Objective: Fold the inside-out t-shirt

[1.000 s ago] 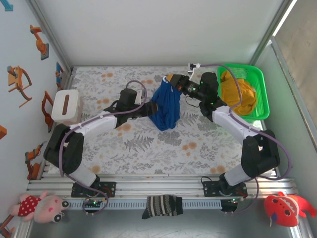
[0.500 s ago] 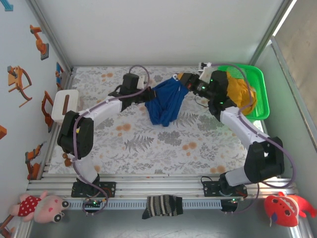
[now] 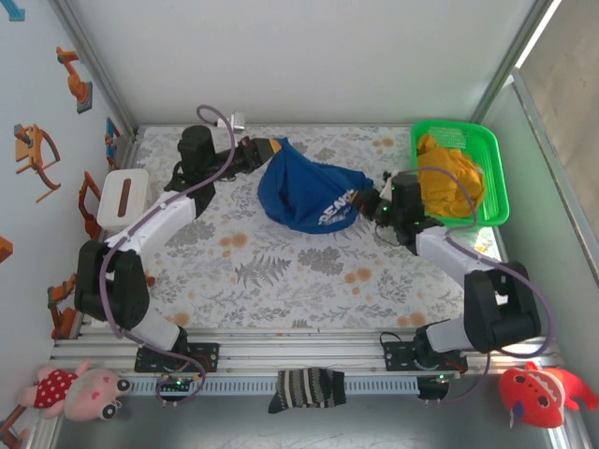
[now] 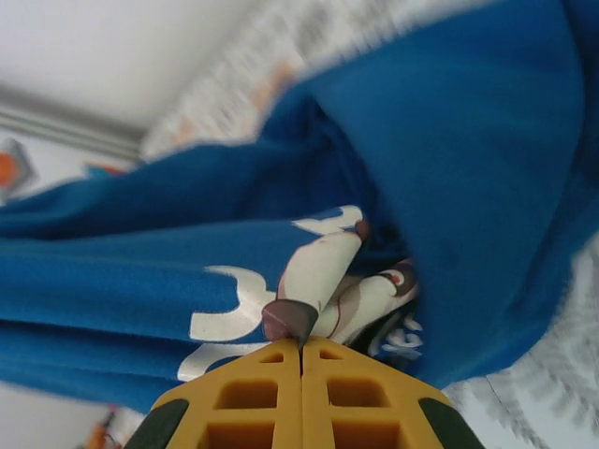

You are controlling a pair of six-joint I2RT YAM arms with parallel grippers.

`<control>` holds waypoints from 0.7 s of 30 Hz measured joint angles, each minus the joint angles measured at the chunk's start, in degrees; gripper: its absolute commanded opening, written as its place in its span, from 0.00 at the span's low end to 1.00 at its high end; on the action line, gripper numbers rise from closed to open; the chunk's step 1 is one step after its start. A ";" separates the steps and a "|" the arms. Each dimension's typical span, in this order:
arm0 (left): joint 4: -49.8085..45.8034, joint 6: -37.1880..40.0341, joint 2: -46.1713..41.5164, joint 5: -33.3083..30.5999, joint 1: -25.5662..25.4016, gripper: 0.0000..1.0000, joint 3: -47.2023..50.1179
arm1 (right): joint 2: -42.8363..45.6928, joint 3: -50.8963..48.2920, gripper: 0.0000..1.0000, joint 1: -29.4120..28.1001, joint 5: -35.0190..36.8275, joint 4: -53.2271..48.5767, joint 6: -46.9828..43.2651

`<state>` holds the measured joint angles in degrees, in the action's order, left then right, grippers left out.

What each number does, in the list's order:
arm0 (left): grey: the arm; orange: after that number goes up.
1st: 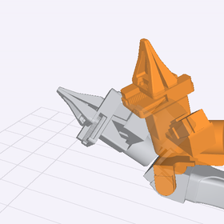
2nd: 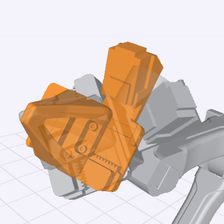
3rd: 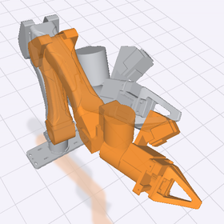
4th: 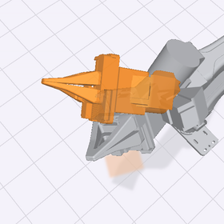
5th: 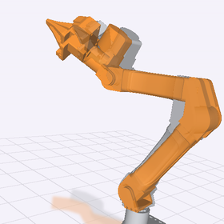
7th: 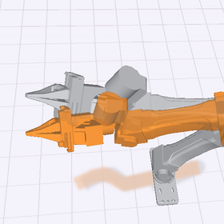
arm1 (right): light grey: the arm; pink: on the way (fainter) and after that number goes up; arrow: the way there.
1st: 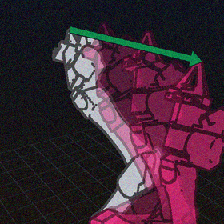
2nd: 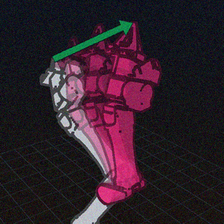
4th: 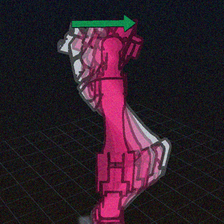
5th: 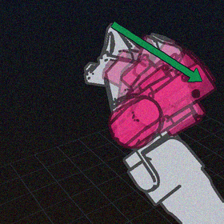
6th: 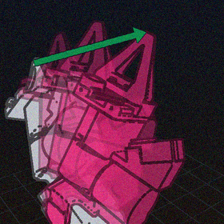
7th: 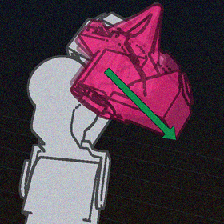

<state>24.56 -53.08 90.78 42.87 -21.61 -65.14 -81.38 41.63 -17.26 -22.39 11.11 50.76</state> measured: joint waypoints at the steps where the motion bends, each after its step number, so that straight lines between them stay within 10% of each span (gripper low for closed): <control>1: 1.62 -2.32 1.86 0.44 0.42 0.00 0.81 | -1.29 -1.01 0.00 -0.85 0.15 0.24 0.11; 4: 4.11 -8.04 6.32 1.44 1.60 0.00 -0.07 | -3.37 -1.03 0.02 -1.42 0.39 0.07 0.13; 9: 4.61 -12.59 7.63 2.27 2.23 0.00 -10.12 | -2.89 10.19 0.41 -1.31 2.51 -8.24 -3.21; 21: 4.44 -15.15 2.10 3.96 0.96 0.00 -15.87 | 4.50 31.19 0.58 -15.32 12.90 -22.53 -15.06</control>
<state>28.99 -68.23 92.88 46.83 -20.64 -81.01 -76.88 72.82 -32.58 -9.50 -11.42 35.70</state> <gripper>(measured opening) 0.042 0.569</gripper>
